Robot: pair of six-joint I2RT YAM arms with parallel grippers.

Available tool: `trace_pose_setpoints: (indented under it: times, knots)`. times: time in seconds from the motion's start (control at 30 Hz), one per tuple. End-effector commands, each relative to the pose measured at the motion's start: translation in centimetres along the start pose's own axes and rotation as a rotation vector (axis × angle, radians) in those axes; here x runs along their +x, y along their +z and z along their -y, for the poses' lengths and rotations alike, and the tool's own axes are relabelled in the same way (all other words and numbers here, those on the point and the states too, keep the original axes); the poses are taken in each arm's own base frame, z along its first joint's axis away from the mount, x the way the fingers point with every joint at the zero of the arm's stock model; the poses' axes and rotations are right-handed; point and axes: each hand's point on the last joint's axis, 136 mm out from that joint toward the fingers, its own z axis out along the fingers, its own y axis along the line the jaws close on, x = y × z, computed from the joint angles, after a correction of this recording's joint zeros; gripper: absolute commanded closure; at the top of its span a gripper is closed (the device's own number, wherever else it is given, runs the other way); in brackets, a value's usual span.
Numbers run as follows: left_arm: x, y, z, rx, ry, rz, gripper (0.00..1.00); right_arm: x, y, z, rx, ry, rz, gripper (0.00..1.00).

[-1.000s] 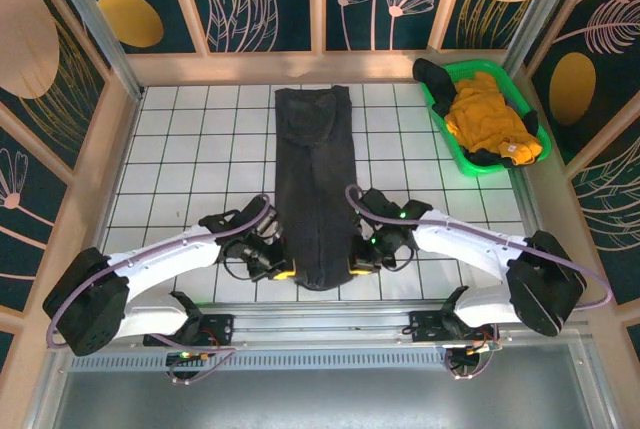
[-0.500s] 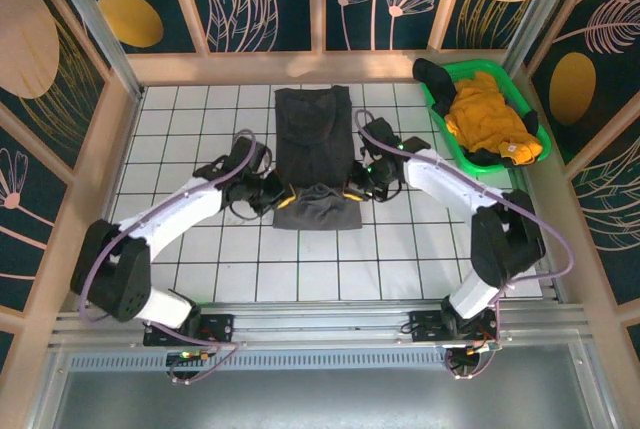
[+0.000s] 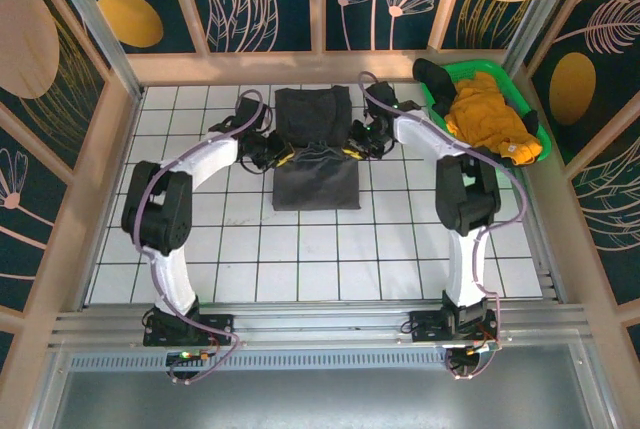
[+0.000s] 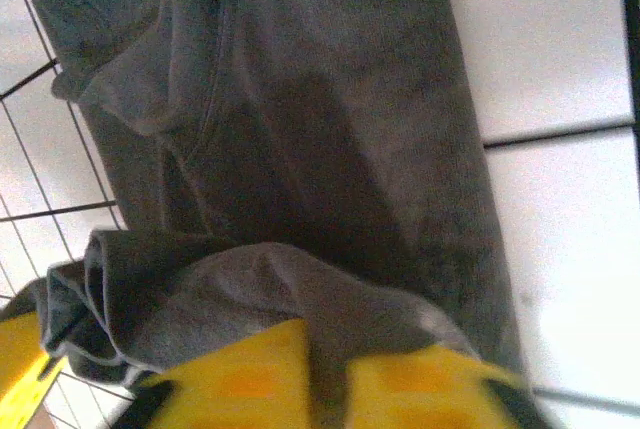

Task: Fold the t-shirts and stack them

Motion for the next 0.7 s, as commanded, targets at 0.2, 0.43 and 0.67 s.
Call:
trace_pose_setpoints:
  times: [0.2,0.43,0.67]
  knots:
    - [-2.3,-1.0,-0.5,-0.026,-0.006,0.07,0.4,-3.5,-1.8,0.4,0.004,-0.089,0.08,0.44]
    - [6.1,-4.2,-5.7,0.016,-0.195,0.008,0.49,3.7,-3.8,4.2,0.045,-0.059,0.063,0.44]
    - [9.9,-2.6,-7.0,0.022,-0.269,-0.079,0.5,10.4,-2.1,6.0,0.016,0.026,-0.023,0.44]
